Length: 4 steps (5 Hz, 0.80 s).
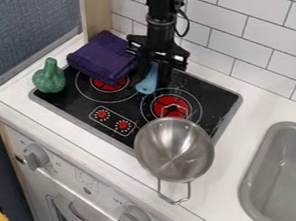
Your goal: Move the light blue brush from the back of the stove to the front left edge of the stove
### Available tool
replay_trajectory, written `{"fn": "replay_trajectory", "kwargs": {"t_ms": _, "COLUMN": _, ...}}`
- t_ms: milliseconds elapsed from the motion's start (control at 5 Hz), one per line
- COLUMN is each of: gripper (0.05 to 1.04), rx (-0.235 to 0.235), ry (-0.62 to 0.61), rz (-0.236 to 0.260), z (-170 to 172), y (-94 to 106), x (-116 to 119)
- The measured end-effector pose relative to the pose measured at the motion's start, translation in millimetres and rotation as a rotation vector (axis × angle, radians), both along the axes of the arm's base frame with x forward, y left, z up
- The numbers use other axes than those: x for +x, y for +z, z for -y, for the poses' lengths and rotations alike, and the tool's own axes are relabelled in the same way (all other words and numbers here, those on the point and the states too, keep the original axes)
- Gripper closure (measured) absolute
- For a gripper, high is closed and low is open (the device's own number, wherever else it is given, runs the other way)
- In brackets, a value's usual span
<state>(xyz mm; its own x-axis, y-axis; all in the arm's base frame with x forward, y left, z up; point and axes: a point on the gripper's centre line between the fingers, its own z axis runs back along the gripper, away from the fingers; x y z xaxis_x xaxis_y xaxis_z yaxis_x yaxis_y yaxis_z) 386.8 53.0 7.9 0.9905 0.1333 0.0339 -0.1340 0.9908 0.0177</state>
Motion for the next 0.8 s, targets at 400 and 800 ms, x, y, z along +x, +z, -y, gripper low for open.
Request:
{"fn": "replay_trajectory", "kwargs": {"t_ms": 400, "gripper": 0.745, "rx": -0.021, "ry": -0.098, "rz": 0.028, "z": 27.2, "y": 38.0, "x": -20.9}}
{"fn": "replay_trajectory", "kwargs": {"t_ms": 800, "gripper": 0.745, "rx": 0.001, "ry": -0.207, "rz": -0.031, "z": 21.2, "y": 24.3, "x": -90.2}}
